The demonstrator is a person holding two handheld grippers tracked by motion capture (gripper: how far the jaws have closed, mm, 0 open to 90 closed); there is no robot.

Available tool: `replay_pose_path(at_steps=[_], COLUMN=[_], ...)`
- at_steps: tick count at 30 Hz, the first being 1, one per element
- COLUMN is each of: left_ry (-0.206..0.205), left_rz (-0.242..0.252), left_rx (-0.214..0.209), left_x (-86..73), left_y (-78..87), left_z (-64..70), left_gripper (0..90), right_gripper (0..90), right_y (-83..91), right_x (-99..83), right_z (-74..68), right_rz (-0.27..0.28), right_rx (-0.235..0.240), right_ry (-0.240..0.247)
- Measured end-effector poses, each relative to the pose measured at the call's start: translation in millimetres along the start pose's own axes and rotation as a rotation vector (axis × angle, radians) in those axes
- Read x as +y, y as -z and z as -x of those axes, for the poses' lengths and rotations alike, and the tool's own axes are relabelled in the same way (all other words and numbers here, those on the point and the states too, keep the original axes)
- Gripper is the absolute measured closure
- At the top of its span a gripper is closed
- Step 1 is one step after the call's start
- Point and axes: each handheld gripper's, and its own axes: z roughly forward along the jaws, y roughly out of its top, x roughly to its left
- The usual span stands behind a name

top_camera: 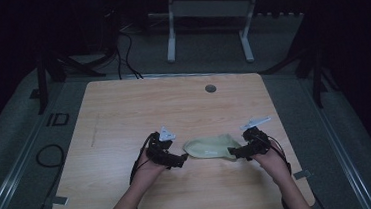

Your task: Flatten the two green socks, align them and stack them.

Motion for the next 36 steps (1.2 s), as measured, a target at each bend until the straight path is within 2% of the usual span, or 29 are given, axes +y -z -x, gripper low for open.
replay_pose_path(at_steps=[8,11,15,17,18,20,30,36], left_ry=[0.004,0.000,-0.003,-0.003,-0.004,0.005,0.028,0.038], left_rz=[-0.027,-0.032,-0.042,-0.044,-0.044,-0.042,-0.052,-0.046], left_rx=[-0.007,-0.011,-0.007,-0.001,0.003,0.005,0.028,0.028], left_x=[-17.4,-23.1,-29.8,-32.6,-34.0,-36.7,-49.6,-52.8], left_y=[4.9,7.7,10.8,11.9,12.6,13.4,20.6,22.4], left_z=[0.7,2.2,1.7,0.6,-0.2,-1.7,-12.3,-16.3], left_gripper=[7.4,7.4,7.4,7.4,7.4,7.4,7.4,7.4], right_gripper=[13.4,13.4,13.4,13.4,13.4,13.4,13.5,13.8], right_y=[5.5,6.6,9.8,10.6,12.1,12.4,14.1,15.5], right_x=[-12.5,-20.3,-32.9,-35.4,-40.3,-42.5,-62.0,-67.7], right_z=[0.2,0.8,5.5,6.7,8.4,9.5,19.5,23.7], right_rz=[0.019,0.021,0.031,0.037,0.055,0.056,0.056,0.058], right_rx=[-0.004,0.001,-0.017,-0.021,-0.048,-0.054,-0.052,-0.050], right_ry=[-0.007,-0.006,-0.013,-0.018,-0.005,0.002,-0.036,-0.038])
